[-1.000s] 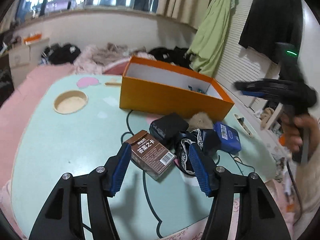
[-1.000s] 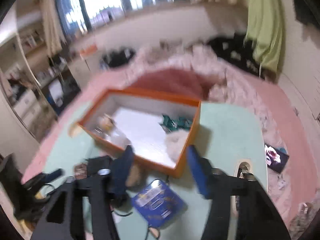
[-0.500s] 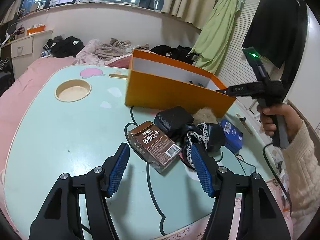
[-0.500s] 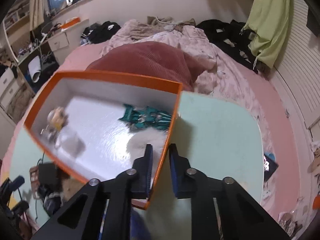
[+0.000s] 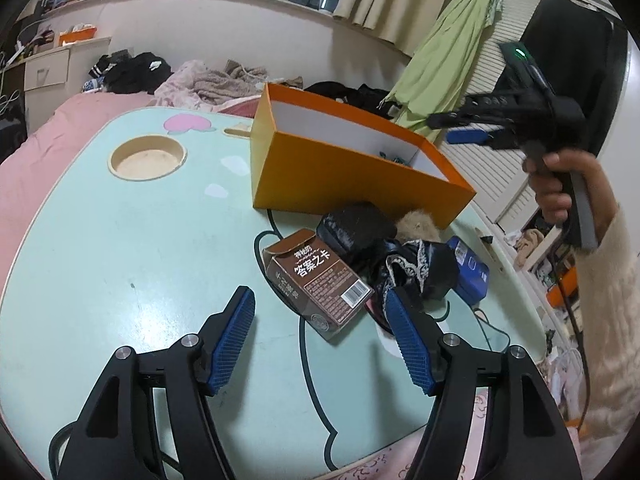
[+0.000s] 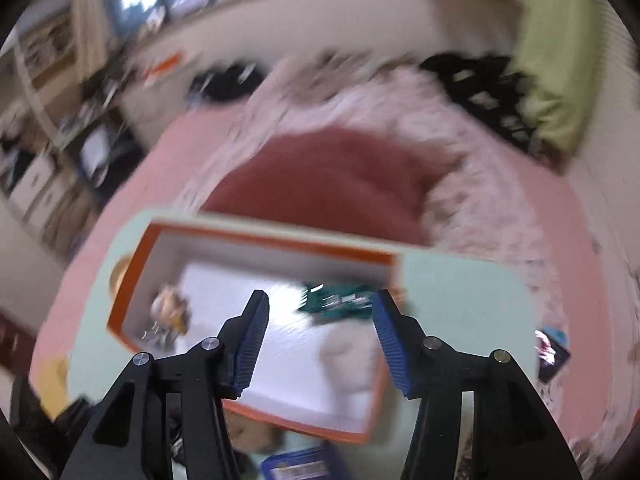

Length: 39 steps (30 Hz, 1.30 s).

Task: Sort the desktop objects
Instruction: 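Reach into the orange box and grasp the green toy car with the right gripper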

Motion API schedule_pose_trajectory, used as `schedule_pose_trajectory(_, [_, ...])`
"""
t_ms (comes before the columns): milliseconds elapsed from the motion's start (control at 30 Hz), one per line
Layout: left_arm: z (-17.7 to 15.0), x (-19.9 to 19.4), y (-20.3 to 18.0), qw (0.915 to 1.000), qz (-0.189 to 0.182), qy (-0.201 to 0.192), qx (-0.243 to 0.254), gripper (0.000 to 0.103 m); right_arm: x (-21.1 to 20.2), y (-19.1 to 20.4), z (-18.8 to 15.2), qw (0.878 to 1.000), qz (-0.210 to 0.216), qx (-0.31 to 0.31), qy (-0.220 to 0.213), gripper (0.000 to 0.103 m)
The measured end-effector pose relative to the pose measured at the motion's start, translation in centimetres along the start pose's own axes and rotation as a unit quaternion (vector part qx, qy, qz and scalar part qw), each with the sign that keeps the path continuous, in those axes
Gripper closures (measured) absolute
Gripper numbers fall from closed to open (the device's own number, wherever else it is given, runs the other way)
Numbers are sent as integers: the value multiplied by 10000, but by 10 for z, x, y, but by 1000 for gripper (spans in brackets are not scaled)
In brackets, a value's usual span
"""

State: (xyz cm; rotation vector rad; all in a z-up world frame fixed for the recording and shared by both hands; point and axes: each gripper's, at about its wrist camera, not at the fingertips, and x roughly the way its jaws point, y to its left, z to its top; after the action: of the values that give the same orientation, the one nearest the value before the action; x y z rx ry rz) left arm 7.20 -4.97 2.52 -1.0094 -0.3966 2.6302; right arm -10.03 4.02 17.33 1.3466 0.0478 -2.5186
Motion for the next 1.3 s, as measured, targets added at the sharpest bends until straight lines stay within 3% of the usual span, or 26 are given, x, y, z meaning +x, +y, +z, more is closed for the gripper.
schedule_pose_trajectory(33, [0, 0, 0, 10000, -5, 6, -2, 35, 12, 6, 4, 9995, -59, -174, 238, 51])
schedule_pose_trajectory(100, [0, 0, -1, 10000, -11, -1, 2, 35, 34, 15, 8, 9970, -295, -444, 564, 76])
schedule_pose_trajectory(133, [-1, -1, -1, 10000, -16, -10, 2, 35, 43, 18, 10, 9957, -374, -526, 669, 78])
schedule_pose_trajectory(367, [-1, -1, 0, 10000, -45, -8, -31, 34, 87, 28, 11, 9863, -775, -853, 1183, 79])
schedule_pose_trajectory(467, [0, -1, 0, 10000, -55, -15, -50, 34, 84, 29, 7, 9853, -877, -952, 1118, 81])
schedule_pose_trajectory(500, [0, 0, 0, 10000, -60, -15, -56, 34, 83, 29, 7, 9857, -844, -983, 1079, 86])
schedule_pose_trajectory(600, [0, 1, 0, 9999, -65, -12, -81, 34, 69, 31, 7, 9889, -715, -963, 873, 89])
schedule_pose_trajectory(633, [0, 1, 1, 9999, -64, -10, -89, 34, 61, 30, 8, 9912, -587, -920, 749, 89])
schedule_pose_trajectory(700, [-1, 1, 1, 9999, -69, 1, -100, 34, 42, 31, 9, 9947, -312, -826, 533, 102])
schedule_pose_trajectory(867, [-1, 2, 1, 9999, -58, 10, -101, 34, -19, 38, 6, 9965, 190, -805, -135, 102])
schedule_pose_trajectory(933, [-1, 3, 1, 9999, -63, 33, -108, 34, -35, 44, 3, 9957, 161, -877, -254, 100])
schedule_pose_trajectory(967, [-1, 3, 1, 9999, -67, 53, -110, 34, -35, 47, 2, 9954, 53, -935, -185, 87])
schedule_pose_trajectory(1000, [-1, 4, 0, 9999, -68, 75, -108, 34, -29, 49, 1, 9949, -57, -1005, -47, 64])
schedule_pose_trajectory(1067, [-1, 5, 0, 9999, -56, 96, -92, 34, -9, 50, 0, 9934, -243, -1102, 212, 48])
schedule_pose_trajectory(1267, [-1, 6, 3, 9998, -60, 107, -124, 34, 64, 32, 6, 9886, -669, -849, 1046, 47])
schedule_pose_trajectory(1300, [-1, 6, 3, 9998, -67, 115, -134, 34, 71, 30, 6, 9880, -687, -807, 1123, 42])
